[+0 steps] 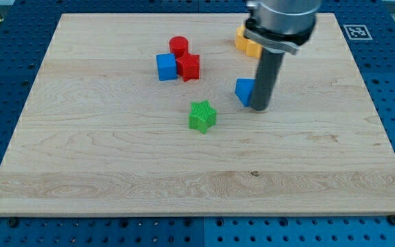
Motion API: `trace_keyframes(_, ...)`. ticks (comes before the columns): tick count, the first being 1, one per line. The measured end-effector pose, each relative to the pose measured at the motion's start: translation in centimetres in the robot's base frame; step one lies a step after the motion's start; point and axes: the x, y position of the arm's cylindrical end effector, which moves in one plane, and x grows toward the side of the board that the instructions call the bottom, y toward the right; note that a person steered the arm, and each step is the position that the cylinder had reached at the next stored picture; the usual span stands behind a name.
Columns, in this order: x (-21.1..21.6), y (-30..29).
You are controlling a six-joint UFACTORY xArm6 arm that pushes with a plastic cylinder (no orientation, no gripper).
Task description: Move blue triangle below blue cube
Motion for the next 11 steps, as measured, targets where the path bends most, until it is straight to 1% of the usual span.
trace_keyframes(1, -1.6, -1.3)
trace_keyframes(2, -1.6, -1.3)
trace_keyframes(4, -0.3, 0.7)
trace_keyframes(5, -0.8, 0.9)
trace_keyframes(7, -3.4, 2.0)
trace_keyframes(8, -4.0, 0.5)
trace_keyframes(10, -4.4, -8.4)
trace_keyframes(11, -5.5, -10.7)
